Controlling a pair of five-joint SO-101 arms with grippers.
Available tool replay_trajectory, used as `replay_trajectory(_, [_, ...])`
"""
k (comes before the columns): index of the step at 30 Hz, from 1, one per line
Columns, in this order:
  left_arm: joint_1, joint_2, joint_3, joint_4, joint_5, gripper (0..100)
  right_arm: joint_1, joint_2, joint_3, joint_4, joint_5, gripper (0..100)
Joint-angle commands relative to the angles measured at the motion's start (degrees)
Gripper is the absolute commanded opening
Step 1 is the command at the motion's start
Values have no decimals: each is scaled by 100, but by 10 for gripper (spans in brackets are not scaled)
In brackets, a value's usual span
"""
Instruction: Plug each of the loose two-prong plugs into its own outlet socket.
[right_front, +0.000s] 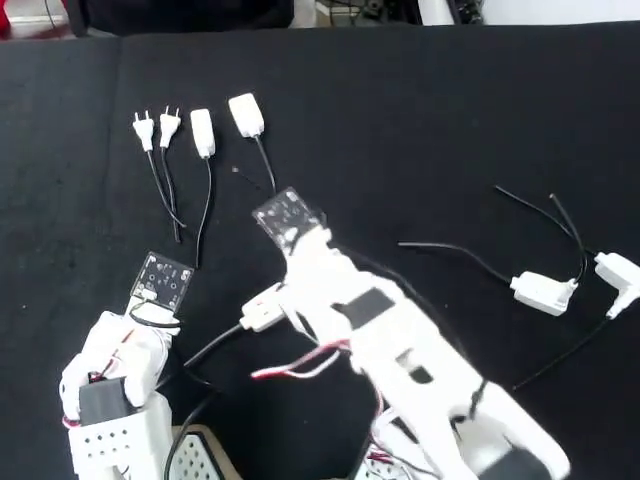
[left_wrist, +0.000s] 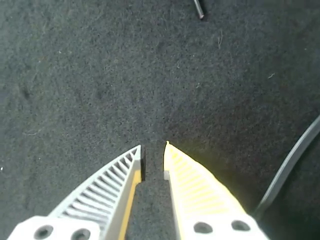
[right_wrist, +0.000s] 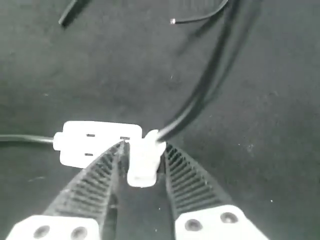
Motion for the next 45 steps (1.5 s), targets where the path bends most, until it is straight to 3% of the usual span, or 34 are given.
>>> replay_trajectory(1, [-22,0,-22,35,-44,88,-88,-857,541,-466,18,12])
replay_trajectory(9, [-22,0,-22,44,-44,88,-246,-2589,2290,-1934,510,12])
replay_trajectory(15, [-13,0,-22,44,-44,88,-457,-2712,2519,-2277,501,12])
replay_trajectory(22, [-13,0,-22,44,-44,88,-492,-2132,2510,-2884,299,12])
replay_trajectory(32, [-13,0,-22,26,-44,90,-466,-426,1622,-2919,-176,12])
replay_trajectory(45, [-13,0,-22,26,-44,90,-141,-312,1613,-2892,-158,12])
